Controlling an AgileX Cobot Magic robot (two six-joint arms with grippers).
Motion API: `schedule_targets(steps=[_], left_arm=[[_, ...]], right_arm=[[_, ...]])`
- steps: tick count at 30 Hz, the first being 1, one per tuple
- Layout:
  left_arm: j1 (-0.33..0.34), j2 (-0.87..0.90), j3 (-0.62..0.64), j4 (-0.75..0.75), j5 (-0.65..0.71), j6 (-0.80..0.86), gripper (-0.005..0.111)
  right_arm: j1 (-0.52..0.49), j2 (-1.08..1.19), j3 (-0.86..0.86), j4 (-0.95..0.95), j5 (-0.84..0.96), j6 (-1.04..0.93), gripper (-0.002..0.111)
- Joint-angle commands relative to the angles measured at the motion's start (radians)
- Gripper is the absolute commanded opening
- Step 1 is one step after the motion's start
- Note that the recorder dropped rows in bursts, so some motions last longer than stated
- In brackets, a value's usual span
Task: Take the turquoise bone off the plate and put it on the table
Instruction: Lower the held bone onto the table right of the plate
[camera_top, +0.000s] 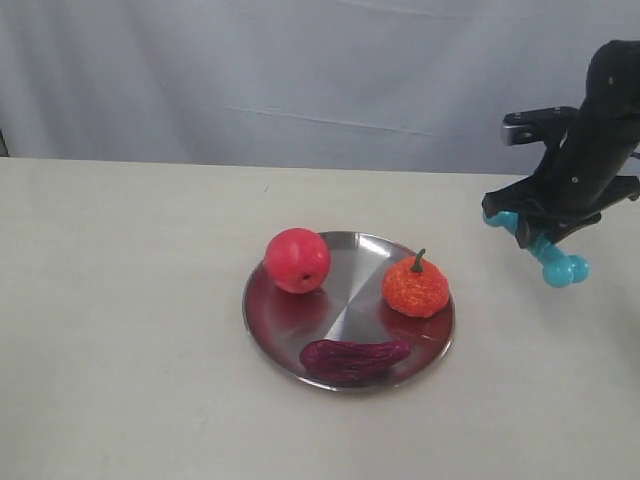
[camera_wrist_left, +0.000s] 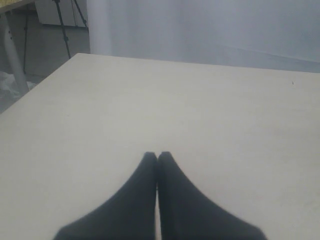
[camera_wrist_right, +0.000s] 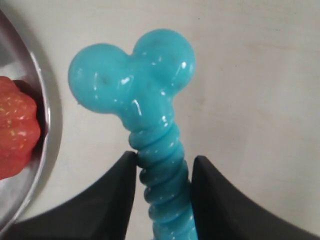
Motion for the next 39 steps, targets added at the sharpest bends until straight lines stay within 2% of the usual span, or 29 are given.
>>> schedule_targets(steps=[1,12,30,33,37,39], left_arm=[[-0.005,-0.001,0.003,0.001,-0.004,-0.001,0.0],[-0.005,-0.001,0.003,0.001,-0.004,-0.001,0.0],[-0.005,-0.001,0.003,0.001,-0.004,-0.001,0.0],[-0.005,-0.001,0.003,0.001,-0.004,-0.001,0.0],[-0.005,-0.001,0.003,0.001,-0.004,-0.001,0.0],[-0.005,-0.001,0.003,0.001,-0.004,-0.001,0.0]], right_arm=[[-0.006,0.031,0.001,-0.003,-0.041,0.01,0.0],[-0.006,0.082,0.001,-0.037,-0.088,0.074,0.0],[-0.006,0.154,0.001,-0.045,-0.086,0.066,0.0],[-0.006,0.16,0.001,-0.047,-0.09,0.059,0.01],[-0.006,0.16,0.001,-0.047,-0.091,0.058,0.039],[-0.006,0.16,0.001,-0.047,-0.088,0.052,0.048]])
